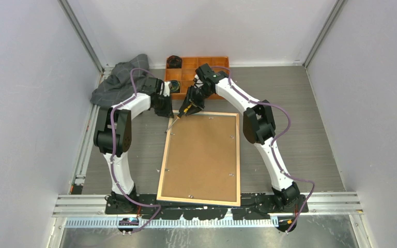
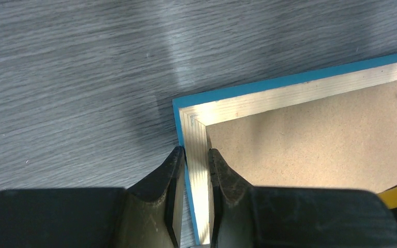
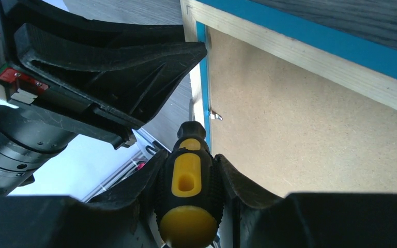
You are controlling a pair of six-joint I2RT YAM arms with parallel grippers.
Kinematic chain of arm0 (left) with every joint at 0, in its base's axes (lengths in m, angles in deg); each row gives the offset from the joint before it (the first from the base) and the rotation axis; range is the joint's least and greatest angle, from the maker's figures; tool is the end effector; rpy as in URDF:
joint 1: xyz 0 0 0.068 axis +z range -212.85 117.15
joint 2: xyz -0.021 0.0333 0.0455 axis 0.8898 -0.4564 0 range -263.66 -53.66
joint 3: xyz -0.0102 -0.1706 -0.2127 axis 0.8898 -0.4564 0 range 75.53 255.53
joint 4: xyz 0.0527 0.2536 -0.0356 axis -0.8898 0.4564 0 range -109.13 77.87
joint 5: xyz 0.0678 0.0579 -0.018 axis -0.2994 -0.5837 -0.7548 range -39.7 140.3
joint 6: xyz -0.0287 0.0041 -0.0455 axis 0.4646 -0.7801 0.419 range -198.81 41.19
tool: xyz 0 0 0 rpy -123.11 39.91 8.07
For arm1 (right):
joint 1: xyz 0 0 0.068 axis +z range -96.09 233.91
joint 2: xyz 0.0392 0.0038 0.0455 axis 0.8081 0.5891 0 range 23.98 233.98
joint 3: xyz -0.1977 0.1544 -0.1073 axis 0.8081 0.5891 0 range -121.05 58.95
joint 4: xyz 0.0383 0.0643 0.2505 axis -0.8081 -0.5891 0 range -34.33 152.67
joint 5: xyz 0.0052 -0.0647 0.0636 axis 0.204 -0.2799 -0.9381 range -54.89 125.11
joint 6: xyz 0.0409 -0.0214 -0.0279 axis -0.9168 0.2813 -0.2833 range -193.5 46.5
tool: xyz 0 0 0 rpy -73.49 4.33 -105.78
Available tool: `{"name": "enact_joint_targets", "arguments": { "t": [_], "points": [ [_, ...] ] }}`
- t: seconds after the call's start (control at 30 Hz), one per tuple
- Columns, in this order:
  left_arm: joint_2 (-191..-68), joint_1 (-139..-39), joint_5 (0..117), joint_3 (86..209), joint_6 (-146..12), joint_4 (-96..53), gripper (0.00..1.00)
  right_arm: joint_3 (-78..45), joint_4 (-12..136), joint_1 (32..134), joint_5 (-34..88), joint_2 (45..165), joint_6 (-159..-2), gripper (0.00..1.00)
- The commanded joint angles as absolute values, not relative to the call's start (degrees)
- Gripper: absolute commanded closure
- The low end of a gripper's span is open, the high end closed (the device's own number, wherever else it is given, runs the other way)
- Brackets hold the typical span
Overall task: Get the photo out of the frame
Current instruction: Release the photo frame item from the photo frame.
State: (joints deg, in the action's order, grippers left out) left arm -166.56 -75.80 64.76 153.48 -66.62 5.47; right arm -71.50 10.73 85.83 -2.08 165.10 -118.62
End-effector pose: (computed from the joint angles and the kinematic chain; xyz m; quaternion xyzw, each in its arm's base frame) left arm 0.4004 -0.1012 0.1720 0.0394 0.9570 -0.1752 0.2279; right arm 0.4338 0.2956 0.2020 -0.0308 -0.9234 -0.3821 0.0174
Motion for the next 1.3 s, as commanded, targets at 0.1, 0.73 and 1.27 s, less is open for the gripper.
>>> {"name": "enact_joint_targets", "arguments": {
  "t": [0.1, 0.73, 1.27],
  "points": [
    [-170.2, -76.2, 58.9, 157.2, -69.8, 9.1, 1.0, -73.6, 11.6, 82.6, -4.4, 159.8, -118.5, 0.99],
    [-174.8, -80.5, 58.9, 166.8, -73.7, 12.0, 1.0, -73.6, 9.9, 78.9, -4.5, 161.3, -118.0, 0.99],
    [-175.6, -81.8, 55.5, 167.9, -75.2, 11.0, 1.0, -66.4, 8.6, 79.3, -6.9, 157.7, -114.7, 0.99]
  ]
}}
